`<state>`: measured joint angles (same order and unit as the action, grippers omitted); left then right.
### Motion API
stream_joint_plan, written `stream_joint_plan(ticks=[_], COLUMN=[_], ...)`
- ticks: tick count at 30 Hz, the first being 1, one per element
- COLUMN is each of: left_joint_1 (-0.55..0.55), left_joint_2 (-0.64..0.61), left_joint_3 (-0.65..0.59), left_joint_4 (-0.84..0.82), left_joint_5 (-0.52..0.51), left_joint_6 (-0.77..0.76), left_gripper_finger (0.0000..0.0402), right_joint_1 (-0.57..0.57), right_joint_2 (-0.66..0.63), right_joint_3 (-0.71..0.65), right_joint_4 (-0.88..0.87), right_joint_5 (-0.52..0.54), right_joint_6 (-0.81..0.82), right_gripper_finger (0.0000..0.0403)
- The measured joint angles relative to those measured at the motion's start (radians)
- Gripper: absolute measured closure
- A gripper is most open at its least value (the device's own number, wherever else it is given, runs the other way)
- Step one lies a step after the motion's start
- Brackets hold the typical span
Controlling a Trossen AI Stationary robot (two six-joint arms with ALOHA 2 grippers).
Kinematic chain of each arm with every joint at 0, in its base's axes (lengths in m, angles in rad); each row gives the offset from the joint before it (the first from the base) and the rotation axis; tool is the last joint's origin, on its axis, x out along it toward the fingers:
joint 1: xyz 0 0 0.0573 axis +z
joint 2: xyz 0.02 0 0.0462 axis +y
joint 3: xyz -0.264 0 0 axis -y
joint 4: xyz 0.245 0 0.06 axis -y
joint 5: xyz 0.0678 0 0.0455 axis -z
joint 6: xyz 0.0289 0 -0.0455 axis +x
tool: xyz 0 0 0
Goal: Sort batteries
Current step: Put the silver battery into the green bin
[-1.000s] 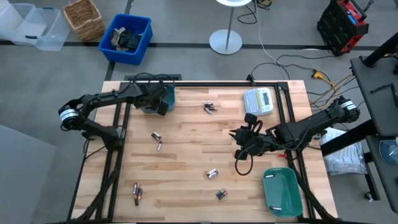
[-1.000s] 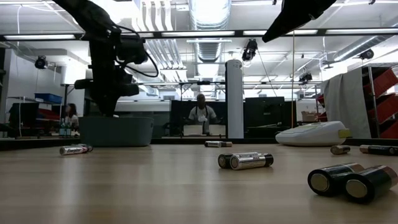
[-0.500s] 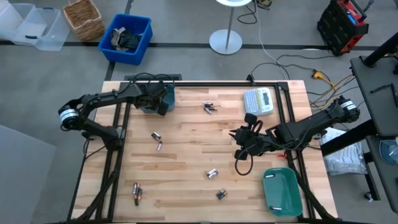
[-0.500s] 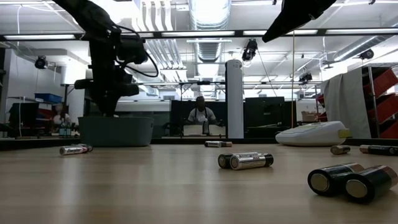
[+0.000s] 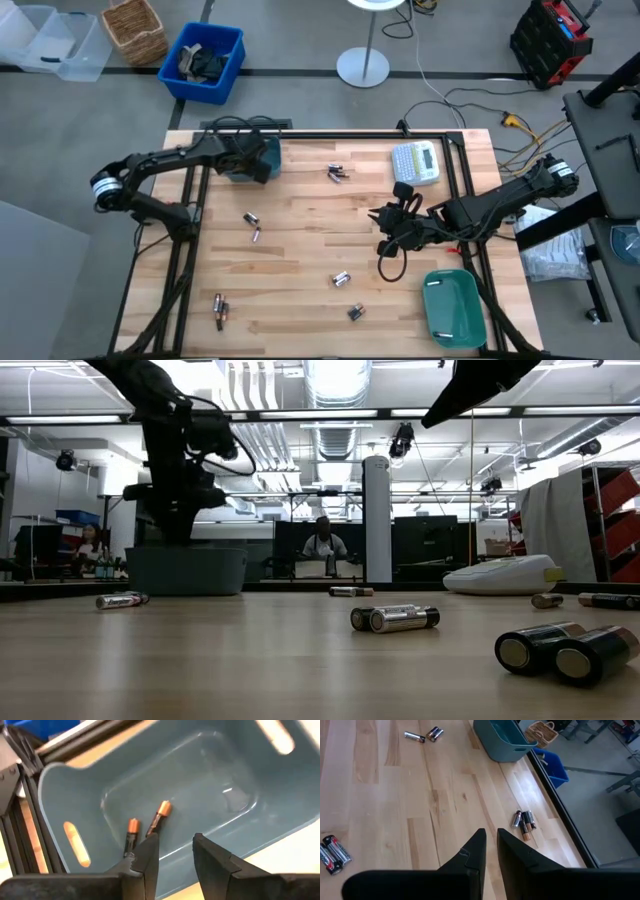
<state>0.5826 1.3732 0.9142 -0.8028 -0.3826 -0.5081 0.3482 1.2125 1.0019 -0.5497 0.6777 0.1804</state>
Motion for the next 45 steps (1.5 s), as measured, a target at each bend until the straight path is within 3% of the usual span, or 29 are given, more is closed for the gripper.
stream_joint_plan(ticks=[6,11,16,20,25,31,33,36,40,45], left_joint_1=[-0.038,-0.13,-0.317,-0.559,-0.896,-1.196,-1.249,-1.289,-1.297,-1.296], left_joint_2=[-0.097,-0.221,-0.339,-0.382,-0.356,-0.27,-0.237,-0.185,-0.113,-0.054], left_joint_3=[0.0,0.0,0.0,0.001,0.001,0.001,0.001,0.001,0.001,0.008], left_joint_4=[0.014,0.046,0.085,0.103,0.104,0.113,0.113,0.117,0.119,0.12], left_joint_5=[-0.001,-0.023,-0.056,-0.103,-0.33,-0.517,-0.543,-0.536,-0.47,-0.465], left_joint_6=[0.022,0.023,-0.055,-0.151,-0.294,-0.474,-0.52,-0.555,-0.564,-0.575], left_gripper_finger=[0.0301,0.0301,0.0301,0.0301,0.0301,0.0301,0.0301,0.0301,0.0301,0.0301], right_joint_1=[0.0,0.0,0.0,0.0,0.001,0.026,0.042,0.073,0.104,0.105], right_joint_2=[0.0,0.0,0.0,0.0,0.0,-0.01,-0.01,-0.011,-0.012,-0.012], right_joint_3=[0.0,0.0,-0.009,-0.016,-0.018,-0.016,-0.016,-0.016,-0.016,-0.016], right_joint_4=[0.001,0.001,0.002,0.004,0.0,-0.072,-0.069,-0.082,-0.14,-0.181], right_joint_5=[0.0,0.0,0.001,0.001,-0.038,-0.44,-0.498,-0.505,-0.507,-0.508], right_joint_6=[-0.002,0.001,0.003,0.017,0.036,0.06,0.095,0.163,0.254,0.375], right_gripper_finger=[0.0364,0.0364,0.0364,0.0364,0.0364,0.0364,0.0364,0.0364,0.0364,0.0364])
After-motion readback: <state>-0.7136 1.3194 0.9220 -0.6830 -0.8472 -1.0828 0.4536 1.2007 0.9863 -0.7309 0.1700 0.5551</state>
